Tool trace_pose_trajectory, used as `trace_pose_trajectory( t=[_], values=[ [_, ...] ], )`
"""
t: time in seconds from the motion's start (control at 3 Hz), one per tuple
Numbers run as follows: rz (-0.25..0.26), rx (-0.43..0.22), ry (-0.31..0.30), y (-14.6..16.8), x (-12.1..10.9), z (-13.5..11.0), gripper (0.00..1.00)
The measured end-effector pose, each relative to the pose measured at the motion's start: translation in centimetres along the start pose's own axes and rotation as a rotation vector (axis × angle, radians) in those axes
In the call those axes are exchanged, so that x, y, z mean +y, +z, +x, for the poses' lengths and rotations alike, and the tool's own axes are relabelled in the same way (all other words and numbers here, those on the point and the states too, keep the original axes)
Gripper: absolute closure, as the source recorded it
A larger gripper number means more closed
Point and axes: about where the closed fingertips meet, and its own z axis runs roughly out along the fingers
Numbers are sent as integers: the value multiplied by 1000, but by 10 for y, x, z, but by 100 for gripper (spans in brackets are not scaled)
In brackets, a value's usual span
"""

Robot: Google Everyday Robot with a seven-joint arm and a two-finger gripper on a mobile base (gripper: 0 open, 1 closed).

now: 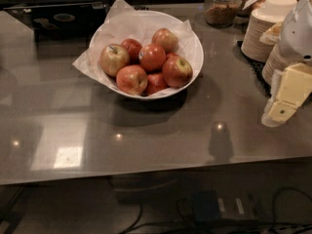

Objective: Pick apple from white bowl

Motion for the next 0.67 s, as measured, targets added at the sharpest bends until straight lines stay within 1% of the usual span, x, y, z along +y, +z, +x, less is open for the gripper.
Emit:
trace_pose_trajectory(
  t=[0.33, 0.67],
  values=[
    [-12, -86, 0, 24, -20, -18, 0],
    [-15, -203, 0, 45, -43, -41, 0]
  ],
)
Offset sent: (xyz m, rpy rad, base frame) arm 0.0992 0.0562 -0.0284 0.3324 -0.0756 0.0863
